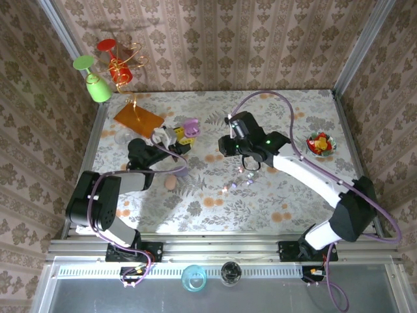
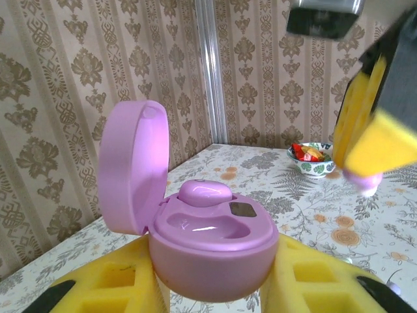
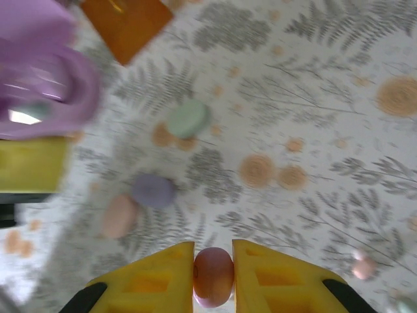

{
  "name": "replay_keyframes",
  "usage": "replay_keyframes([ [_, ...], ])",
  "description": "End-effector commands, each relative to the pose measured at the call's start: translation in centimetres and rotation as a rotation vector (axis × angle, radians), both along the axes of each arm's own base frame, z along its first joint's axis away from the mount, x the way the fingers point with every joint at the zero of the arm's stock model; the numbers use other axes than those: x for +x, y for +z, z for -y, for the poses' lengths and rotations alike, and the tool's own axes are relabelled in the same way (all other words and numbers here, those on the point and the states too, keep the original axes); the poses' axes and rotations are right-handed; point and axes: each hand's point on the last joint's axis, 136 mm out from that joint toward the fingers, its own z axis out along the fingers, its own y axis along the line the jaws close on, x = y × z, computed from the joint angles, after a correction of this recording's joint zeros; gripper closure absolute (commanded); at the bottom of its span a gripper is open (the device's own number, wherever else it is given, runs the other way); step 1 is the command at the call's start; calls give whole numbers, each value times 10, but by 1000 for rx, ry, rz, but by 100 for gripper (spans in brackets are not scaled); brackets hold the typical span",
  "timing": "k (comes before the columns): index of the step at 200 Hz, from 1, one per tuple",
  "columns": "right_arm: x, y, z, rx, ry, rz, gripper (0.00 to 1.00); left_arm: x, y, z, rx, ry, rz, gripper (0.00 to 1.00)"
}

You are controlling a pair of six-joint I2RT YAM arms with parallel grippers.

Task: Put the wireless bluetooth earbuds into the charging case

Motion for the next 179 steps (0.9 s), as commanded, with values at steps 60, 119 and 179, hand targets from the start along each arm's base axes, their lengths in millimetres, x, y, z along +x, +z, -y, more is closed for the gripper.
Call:
replay_keyframes([
  [60,-4,73,-42,310,190,74,78,-11,14,43,-9,-92,86,73],
  [119,6,67,-48,316,187,68,79,-15,15,52,-15,-125,79,73],
  [179,16,57,-42,310,154,49,80,-27,17,62,-18,-165,82,73],
])
